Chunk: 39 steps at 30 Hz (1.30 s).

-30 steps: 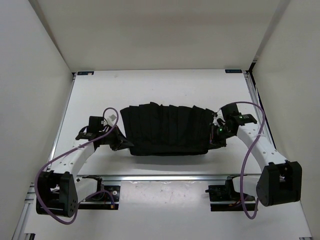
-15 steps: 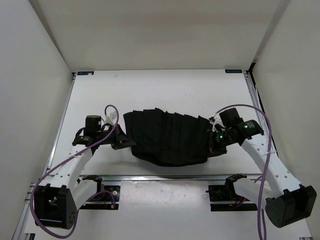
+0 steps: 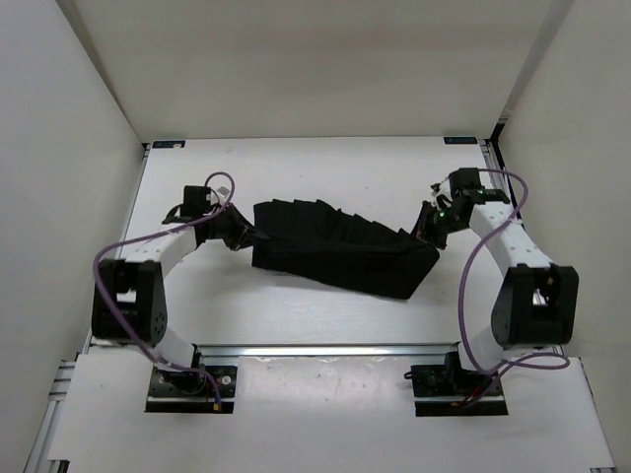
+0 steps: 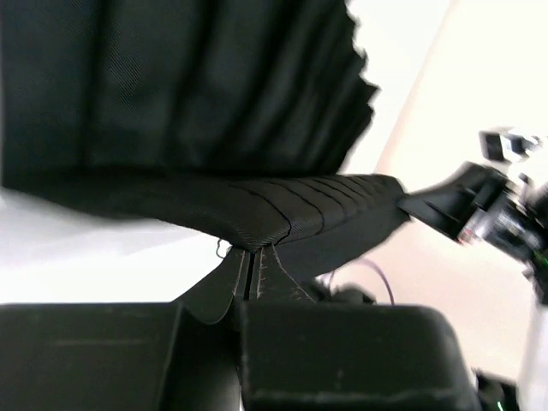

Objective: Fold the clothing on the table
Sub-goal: Fold the skirt

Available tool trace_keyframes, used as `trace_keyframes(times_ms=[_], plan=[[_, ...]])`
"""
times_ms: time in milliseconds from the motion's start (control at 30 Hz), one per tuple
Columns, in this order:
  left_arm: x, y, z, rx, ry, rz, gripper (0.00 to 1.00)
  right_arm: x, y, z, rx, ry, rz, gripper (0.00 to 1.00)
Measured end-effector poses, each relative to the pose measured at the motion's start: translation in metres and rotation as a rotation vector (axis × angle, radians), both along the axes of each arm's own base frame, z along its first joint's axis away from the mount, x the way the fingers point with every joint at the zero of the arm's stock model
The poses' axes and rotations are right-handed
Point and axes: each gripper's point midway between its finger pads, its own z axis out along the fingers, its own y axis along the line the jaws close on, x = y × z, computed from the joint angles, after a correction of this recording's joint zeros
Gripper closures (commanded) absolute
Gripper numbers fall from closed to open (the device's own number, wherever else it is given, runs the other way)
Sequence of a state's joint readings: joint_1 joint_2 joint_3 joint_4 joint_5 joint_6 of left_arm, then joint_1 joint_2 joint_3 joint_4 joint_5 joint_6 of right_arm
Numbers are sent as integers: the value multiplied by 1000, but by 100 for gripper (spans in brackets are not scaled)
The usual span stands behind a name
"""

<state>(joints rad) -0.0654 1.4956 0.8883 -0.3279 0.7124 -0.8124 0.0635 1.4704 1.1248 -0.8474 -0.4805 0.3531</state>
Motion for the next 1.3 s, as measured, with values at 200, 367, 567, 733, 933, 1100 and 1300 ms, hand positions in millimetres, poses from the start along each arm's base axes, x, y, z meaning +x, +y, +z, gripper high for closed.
trace_keyframes(times_ms=[200, 367, 567, 733, 933, 1100, 1300], plan=[[46, -12, -42, 6, 64, 74, 100, 69, -10, -13, -28, -73, -46, 100], [92, -25, -43, -17, 23, 111, 100, 81, -17, -25, -72, -69, -61, 100], [137, -42, -23, -86, -73, 145, 86, 75, -19, -40, -88, -42, -68, 100], [167, -50, -27, -168, -111, 209, 32, 73, -30, -55, -136, -12, -87, 100], [191, -48, -15, -270, -182, 281, 24, 62, -45, -70, -192, 33, -120, 99], [192, -41, -5, -302, -237, 287, 26, 58, -59, -80, -203, 59, -184, 51], [173, -38, -18, -269, -211, 260, 28, 62, -80, -60, -275, -92, -302, 19]])
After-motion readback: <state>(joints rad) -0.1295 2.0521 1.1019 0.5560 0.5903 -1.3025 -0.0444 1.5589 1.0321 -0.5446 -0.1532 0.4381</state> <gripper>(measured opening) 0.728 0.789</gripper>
